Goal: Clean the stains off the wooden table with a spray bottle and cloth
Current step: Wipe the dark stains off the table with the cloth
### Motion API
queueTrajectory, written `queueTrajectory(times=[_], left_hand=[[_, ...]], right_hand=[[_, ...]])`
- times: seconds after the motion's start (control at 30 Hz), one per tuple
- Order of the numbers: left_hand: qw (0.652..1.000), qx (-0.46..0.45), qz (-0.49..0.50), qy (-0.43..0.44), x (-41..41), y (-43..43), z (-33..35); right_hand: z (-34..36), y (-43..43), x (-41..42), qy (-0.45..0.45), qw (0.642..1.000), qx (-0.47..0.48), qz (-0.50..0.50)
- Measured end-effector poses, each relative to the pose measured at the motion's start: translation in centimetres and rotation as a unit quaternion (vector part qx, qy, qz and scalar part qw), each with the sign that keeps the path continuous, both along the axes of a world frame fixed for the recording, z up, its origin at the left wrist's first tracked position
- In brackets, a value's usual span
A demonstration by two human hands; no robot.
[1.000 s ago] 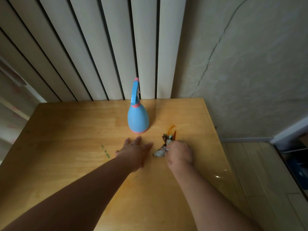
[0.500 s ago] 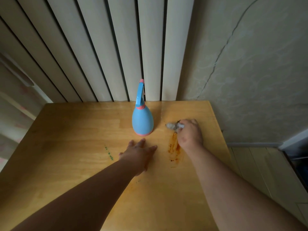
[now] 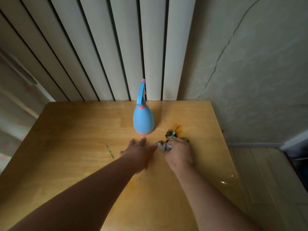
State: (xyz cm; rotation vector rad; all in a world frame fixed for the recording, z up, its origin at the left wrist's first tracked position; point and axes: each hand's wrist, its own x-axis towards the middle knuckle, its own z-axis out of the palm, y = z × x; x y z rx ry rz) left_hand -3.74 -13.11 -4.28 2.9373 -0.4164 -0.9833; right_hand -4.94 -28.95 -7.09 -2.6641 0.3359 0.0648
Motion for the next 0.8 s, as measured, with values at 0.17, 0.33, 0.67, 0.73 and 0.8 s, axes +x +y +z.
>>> queueTrajectory(times=[0.17,0.33,0.67,0.73,0.8], left_hand=[[1.000,0.006,-0.002,0.000,0.0,-0.1,0.1],[1.000,-0.001,0.000,-0.001,0.2,0.0,-0.4],[1.000,0.002,0.004,0.001,0.2,0.0,-0.5],[1.000,0.001,0.005,-0.001,0.2,0.1,-0.6],[1.000,0.003,0.008,-0.001,0.2,0.0,-0.5]], right_hand=[[1.6,-0.3,-0.9,0.027,0.999,-0.030,0.023],[2.6,-2.7,2.7,-0.106,0.992,0.005,-0.073],[0.1,-1.5,4.8,-0.019,1.000,-0.019,-0.006],[0.2,-1.2,4.2,-0.022,1.000,-0.017,0.001],[0.3,-0.9,3.4,-0.008,1.000,-0.016,0.008]])
